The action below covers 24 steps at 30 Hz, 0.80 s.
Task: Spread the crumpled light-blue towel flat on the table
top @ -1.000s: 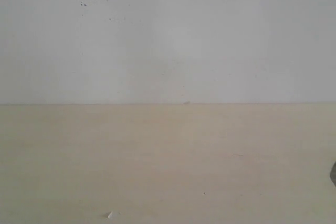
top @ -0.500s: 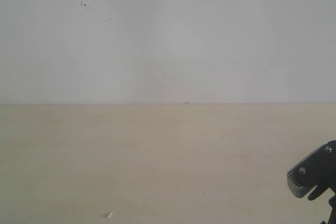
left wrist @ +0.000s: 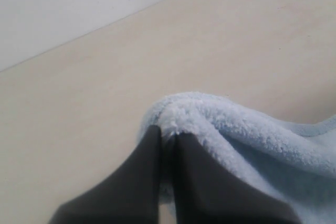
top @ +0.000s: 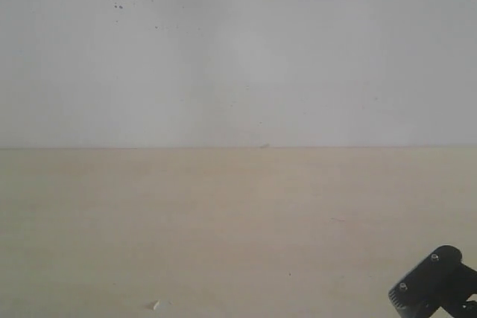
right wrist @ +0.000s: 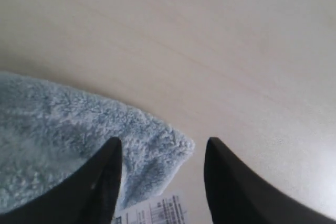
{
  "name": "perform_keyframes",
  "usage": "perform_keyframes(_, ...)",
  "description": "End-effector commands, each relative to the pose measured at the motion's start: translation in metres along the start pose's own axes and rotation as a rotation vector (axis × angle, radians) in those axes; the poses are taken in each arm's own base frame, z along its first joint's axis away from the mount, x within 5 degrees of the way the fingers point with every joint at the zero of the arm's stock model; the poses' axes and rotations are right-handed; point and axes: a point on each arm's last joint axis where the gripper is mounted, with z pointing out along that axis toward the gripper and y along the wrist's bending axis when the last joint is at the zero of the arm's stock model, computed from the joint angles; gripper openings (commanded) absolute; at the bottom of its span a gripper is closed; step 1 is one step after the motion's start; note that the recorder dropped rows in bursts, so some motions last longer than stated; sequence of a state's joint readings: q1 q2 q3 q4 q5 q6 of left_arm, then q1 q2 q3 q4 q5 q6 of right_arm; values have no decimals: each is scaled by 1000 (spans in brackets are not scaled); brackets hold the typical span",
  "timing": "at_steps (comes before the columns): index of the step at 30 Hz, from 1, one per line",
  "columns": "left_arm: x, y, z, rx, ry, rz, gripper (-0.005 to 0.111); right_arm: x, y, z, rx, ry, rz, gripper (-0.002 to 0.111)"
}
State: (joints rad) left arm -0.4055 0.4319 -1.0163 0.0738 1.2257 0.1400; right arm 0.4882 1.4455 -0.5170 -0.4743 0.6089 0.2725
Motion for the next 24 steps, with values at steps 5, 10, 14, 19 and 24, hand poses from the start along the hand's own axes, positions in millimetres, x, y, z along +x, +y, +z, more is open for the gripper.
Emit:
perform_keyframes(5,0,-1,2,9,2,-8,4,4,-3,14,29,85,4,47)
perform_keyframes(10,0,-1,2,7,2,-7,4,6,-6,25,-65,110,40,47)
perform_keyframes(14,0,-1,2,7,2,-7,4,6,-5,24,-70,111,38,33)
perform_keyframes(19,0,-1,2,7,2,-7,4,6,-5,25,-72,106,38,8)
perform_keyframes(24,0,-1,2,7,2,-7,4,5,-5,25,-72,91,35,0)
